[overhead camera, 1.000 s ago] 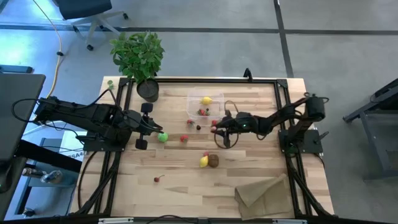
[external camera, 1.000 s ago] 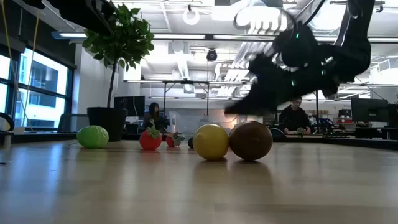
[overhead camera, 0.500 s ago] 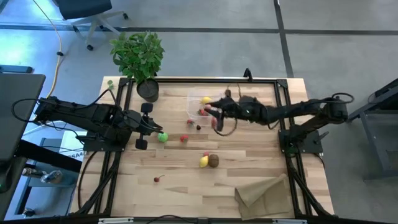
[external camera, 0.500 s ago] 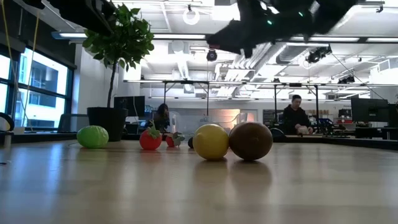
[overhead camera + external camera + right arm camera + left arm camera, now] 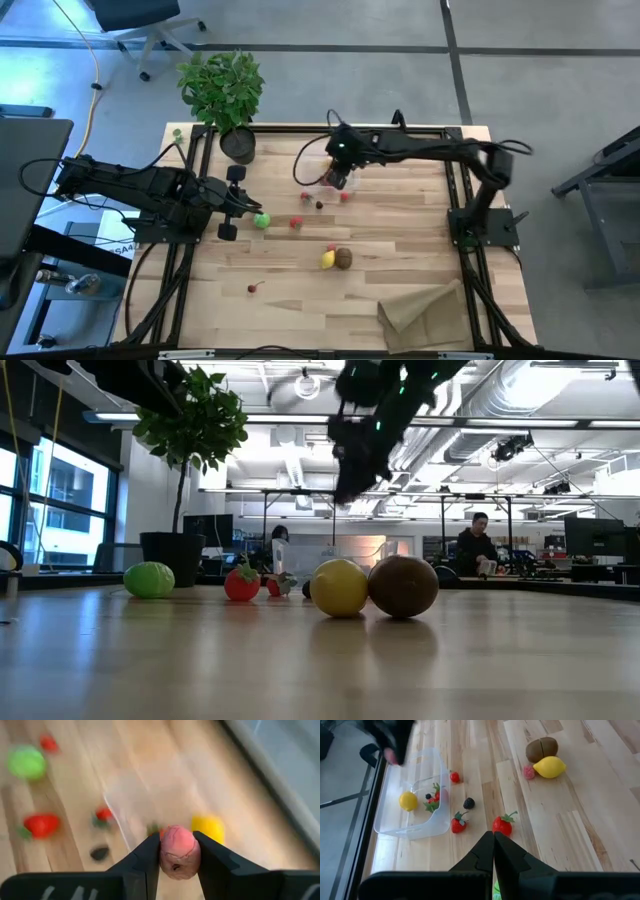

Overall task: Pick and placing Produce into tupperware
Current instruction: Put the top peach into transparent bin, then put the top right cherry into the transparent bin

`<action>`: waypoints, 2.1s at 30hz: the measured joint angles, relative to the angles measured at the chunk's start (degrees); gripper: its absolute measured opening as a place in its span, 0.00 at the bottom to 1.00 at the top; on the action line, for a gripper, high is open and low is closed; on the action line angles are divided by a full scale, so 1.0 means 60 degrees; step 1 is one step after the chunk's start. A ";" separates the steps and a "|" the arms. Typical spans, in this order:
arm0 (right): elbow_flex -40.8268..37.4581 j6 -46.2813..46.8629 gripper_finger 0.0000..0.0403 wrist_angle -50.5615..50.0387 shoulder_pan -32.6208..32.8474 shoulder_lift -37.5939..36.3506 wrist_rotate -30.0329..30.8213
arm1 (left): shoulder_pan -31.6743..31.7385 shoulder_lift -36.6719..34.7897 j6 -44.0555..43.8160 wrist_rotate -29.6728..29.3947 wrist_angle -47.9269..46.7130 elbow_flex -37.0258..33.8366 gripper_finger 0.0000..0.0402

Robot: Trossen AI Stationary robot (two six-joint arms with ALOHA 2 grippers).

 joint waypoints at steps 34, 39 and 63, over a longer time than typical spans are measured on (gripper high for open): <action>0.0088 0.0730 0.25 -0.0821 -0.1060 0.2145 -0.1225 | 0.0001 -0.0004 -0.0004 0.0000 0.0000 0.0000 0.01; 0.0088 0.0671 0.27 -0.0822 -0.1060 0.2146 -0.1229 | 0.0003 -0.0001 -0.0001 0.0002 0.0000 -0.0002 0.01; 0.0580 -0.0402 0.37 -0.0595 -0.1086 0.0465 -0.1494 | 0.0004 -0.0004 0.0000 0.0000 0.0004 -0.0002 0.01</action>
